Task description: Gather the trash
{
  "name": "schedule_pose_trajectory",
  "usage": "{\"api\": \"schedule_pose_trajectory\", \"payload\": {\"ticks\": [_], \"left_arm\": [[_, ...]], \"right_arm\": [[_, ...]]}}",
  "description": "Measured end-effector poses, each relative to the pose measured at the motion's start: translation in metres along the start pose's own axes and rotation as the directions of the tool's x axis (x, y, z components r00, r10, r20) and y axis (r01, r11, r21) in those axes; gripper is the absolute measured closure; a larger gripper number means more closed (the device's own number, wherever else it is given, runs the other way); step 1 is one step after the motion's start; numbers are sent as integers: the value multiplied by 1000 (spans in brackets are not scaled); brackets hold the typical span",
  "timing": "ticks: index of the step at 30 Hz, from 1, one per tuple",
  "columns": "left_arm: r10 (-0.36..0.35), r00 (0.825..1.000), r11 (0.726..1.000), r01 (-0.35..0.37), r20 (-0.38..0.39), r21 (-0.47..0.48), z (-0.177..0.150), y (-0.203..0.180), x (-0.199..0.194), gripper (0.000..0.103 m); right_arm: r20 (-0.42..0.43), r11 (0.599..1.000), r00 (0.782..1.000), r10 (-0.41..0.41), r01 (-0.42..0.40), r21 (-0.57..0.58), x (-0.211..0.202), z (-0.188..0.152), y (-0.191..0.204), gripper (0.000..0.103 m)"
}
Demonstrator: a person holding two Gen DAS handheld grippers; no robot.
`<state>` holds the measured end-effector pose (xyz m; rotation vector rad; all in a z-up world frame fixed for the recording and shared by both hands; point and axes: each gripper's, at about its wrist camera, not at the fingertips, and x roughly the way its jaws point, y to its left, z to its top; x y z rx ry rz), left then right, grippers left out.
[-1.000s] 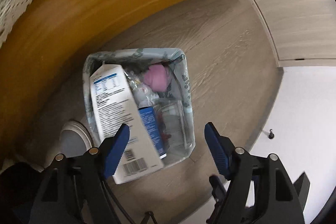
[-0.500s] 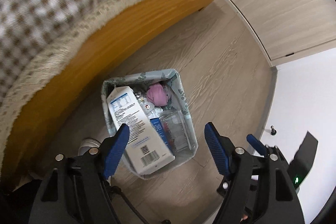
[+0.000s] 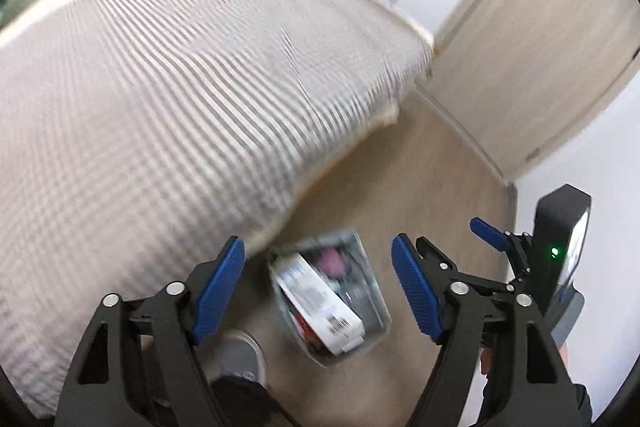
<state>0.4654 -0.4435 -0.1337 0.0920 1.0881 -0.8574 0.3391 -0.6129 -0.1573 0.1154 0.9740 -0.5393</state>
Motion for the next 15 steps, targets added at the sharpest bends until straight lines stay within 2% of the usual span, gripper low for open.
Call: {"api": "schedule_pose_trajectory", "payload": {"ticks": [3,6,7,10,15], "left_arm": [[58,992,998,-55,109,-34,14,35,-58,28],[132,972,991,-124,192,-54,22,69,-106,23],[165,960,986,-154,228,-63,24,84,-126,20],[268,913,963,-251,307,-93,31,122,-176,17],[389,847,920,-338,362,-197,36,190,-244,12]], "right_arm": [[57,998,997,50,-48,-45,-18,34,37,26],[66,981,979,192,-189,-48,-37,73,83,25],[63,973,971,230,-227,-48,-40,82,95,21],[67,944,943,326,-321,-81,-55,114,147,20],[93,901,907,411,-389,-194,-82,159,233,20]]}}
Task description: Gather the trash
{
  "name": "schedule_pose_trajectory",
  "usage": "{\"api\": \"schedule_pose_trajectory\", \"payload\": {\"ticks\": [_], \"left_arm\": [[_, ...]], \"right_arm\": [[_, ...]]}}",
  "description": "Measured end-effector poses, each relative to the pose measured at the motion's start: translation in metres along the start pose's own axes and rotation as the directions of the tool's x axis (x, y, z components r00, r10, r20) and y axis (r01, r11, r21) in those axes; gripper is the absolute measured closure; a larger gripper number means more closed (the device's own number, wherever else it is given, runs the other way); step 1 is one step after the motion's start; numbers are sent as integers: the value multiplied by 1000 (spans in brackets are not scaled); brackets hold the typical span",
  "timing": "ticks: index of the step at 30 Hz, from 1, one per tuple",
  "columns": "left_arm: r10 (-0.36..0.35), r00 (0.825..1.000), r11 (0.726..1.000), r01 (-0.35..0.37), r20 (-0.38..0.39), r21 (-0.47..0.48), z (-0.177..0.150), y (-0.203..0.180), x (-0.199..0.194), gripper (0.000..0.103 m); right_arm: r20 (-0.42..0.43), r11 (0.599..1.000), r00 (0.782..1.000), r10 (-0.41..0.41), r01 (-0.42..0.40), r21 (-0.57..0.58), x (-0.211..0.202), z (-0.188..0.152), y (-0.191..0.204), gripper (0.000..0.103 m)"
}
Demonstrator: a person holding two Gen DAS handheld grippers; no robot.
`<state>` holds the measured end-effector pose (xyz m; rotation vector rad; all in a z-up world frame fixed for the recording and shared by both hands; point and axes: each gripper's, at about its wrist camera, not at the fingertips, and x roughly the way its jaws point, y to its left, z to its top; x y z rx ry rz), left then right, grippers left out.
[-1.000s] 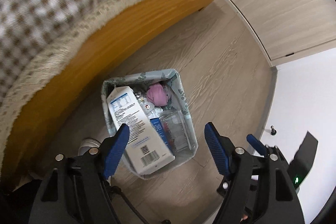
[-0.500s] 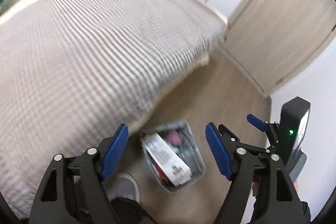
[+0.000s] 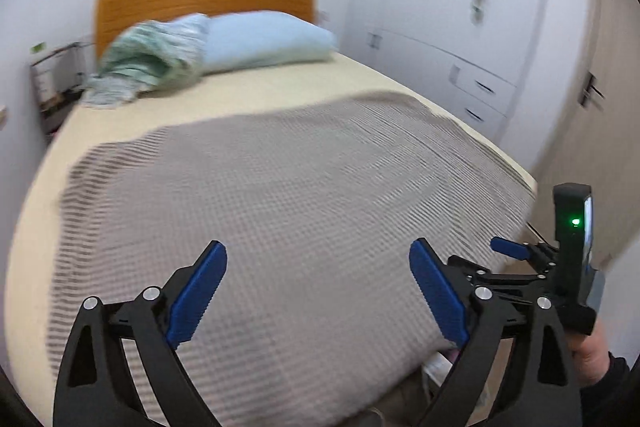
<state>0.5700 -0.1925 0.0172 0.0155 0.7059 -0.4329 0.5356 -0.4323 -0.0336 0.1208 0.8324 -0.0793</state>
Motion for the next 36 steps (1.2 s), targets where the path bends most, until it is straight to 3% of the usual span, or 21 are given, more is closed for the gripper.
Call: {"api": "schedule_pose_trajectory", "payload": {"ticks": [6,10,14,19,21,25,28,31,36], "left_arm": [[131,990,991,-128,52,-48,27,79,0,8],[215,976,974,-212,30,-77,42,128,20,8],[238,971,968,-234,36,-97,57,171,35,8],[309,946,946,-295,96,-136,76,215,64,8],[313,941,943,-293,126,-158,83,227,73,8],[290,942,948,-259,167,-185,93,250,95,8],[302,927,945,-260,220,-199,93,256,106,8],[309,907,946,-263,284,-190,91,254,110,8],[324,883,944,-277,340,-180,84,246,108,8]], "right_arm": [[15,994,997,71,-70,-81,38,66,80,20],[-13,994,997,75,-76,-73,79,96,107,20],[-64,993,992,108,-110,-36,119,127,131,20],[-62,993,992,111,-112,-25,152,159,158,20],[-30,991,992,123,-124,-42,159,166,166,20],[134,989,982,135,-125,-82,166,171,179,20],[228,986,966,125,-96,-133,173,173,188,20],[277,985,957,91,-46,-166,180,175,195,20],[302,979,947,114,-55,-196,176,176,201,20]]}}
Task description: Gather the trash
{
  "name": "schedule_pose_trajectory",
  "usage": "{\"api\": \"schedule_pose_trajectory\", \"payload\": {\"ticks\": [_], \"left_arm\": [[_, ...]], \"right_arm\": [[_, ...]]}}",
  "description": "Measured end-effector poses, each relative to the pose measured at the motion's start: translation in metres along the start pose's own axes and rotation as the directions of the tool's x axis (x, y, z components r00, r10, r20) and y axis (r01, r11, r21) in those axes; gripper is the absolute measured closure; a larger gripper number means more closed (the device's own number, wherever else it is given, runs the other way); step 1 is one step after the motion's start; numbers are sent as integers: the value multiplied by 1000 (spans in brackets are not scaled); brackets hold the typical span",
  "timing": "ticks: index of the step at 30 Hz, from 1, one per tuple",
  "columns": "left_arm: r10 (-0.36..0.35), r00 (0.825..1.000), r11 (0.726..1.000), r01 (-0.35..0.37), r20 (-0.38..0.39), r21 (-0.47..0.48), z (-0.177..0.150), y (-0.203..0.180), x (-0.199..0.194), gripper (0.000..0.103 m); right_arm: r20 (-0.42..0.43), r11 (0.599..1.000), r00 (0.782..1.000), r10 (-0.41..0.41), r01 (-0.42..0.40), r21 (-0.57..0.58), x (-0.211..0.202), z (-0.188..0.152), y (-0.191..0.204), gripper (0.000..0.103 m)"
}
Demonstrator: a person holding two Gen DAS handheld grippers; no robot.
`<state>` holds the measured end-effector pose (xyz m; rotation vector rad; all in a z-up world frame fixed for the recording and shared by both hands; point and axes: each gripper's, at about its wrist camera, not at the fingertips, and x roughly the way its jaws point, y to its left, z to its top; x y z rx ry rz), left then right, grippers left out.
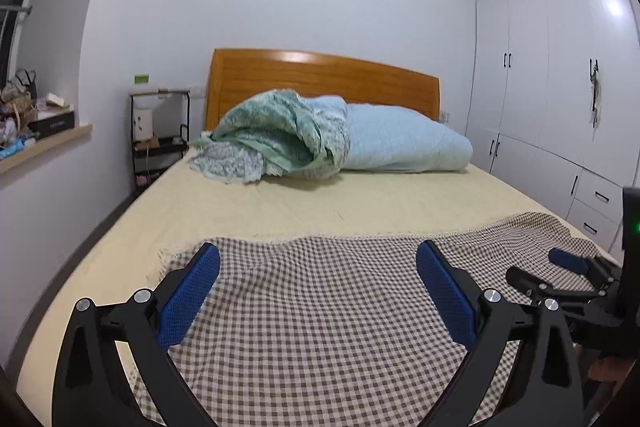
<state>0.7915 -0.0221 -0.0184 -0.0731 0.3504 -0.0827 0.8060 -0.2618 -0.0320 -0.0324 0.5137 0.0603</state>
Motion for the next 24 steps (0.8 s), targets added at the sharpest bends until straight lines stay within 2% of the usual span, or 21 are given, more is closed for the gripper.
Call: {"api": "schedule_pose_trajectory", "payload": {"ticks": [5,8,11,14,19,24], "left_arm": [[15,1000,1000,-15,21,4,2,0,-24,8],[-4,999,1000,5,37,-16,3,1,-57,8],[-29,998,1000,28,55,4,1,-4,-99,8],[-23,997,1000,22,74,15,0,-11,-144,8],[-39,995,998,35,87,48,-8,-27,-222,8],[-53,992,998,48,113,47,-23,-35,-295,8]], "right_arm": [[16,998,999,33,-34,43,-32,1,-5,20],[25,999,999,28,-28,29,-61,3,-1,20],[62,999,998,30,-29,-21,-102,0,6,20],[84,998,996,36,-30,-63,-142,-6,13,20],[119,993,992,27,-13,-115,-206,-28,26,20],[123,996,992,40,-30,-83,-259,-54,30,20]]}}
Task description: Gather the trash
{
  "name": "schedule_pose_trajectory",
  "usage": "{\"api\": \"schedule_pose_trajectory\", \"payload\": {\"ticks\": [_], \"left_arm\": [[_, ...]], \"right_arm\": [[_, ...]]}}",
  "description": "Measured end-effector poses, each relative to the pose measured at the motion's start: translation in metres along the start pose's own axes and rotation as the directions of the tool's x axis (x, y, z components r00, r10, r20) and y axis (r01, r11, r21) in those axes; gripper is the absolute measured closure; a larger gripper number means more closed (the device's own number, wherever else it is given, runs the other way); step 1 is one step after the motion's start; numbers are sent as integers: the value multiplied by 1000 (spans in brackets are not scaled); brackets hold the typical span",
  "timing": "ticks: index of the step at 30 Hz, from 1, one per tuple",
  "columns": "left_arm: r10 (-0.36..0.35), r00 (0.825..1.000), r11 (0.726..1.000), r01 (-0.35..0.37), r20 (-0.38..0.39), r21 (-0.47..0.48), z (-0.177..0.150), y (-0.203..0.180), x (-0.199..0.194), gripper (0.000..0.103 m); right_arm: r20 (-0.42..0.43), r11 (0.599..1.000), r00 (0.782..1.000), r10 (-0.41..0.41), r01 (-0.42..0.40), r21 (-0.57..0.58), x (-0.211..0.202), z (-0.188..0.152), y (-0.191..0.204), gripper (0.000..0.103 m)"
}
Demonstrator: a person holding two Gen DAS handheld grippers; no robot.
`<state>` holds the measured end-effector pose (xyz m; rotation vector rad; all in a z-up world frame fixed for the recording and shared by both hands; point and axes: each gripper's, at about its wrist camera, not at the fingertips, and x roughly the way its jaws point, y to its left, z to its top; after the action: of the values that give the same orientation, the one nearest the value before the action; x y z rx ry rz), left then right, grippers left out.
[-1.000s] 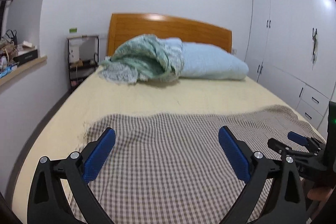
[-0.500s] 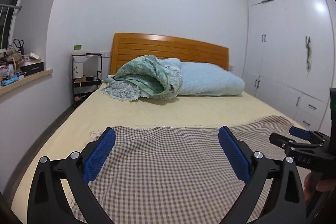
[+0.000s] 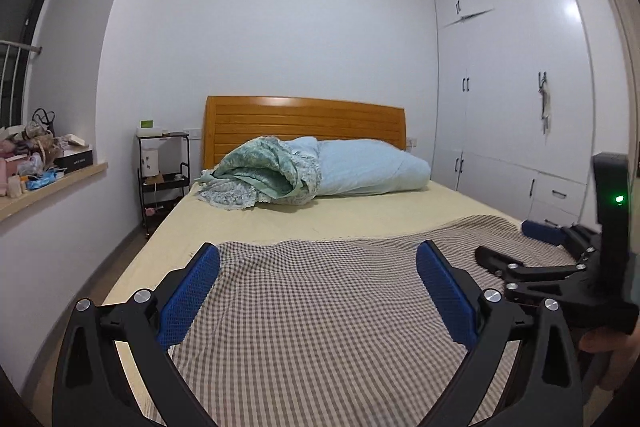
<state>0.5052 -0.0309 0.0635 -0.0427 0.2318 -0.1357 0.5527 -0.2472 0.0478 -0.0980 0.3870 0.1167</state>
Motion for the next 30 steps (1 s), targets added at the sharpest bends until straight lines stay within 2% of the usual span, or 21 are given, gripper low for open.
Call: {"api": "schedule_pose_trajectory", "payload": {"ticks": [4,6,10,17,21,22,27,30], "left_arm": [[7,1000,1000,-7,-9,-21,-15,-6,-58,8],[-12,1000,1000,11,-7,-24,-23,-8,-82,8],[-13,1000,999,13,-18,-38,-39,-7,-125,8],[0,1000,998,1,17,-64,-50,-5,-191,8],[27,1000,999,-26,6,-42,-59,-14,-233,8],[29,1000,999,-29,-3,-37,-61,-15,-238,8],[32,999,999,-33,8,23,-77,-26,-286,8],[21,1000,998,-21,-2,52,-90,-31,-312,8]], "right_arm": [[-30,998,1000,2,-1,60,-38,-19,1,20],[-38,997,999,8,-6,74,-61,-31,2,20],[-39,997,999,16,-13,78,-98,-50,7,20],[-55,998,998,8,-5,56,-151,-84,15,20],[-43,999,999,13,-11,42,-180,-99,22,20],[-42,999,999,22,-20,45,-189,-103,23,16],[-8,997,1000,14,-13,81,-234,-122,27,16],[-21,992,999,39,-36,122,-265,-145,28,16]]}}
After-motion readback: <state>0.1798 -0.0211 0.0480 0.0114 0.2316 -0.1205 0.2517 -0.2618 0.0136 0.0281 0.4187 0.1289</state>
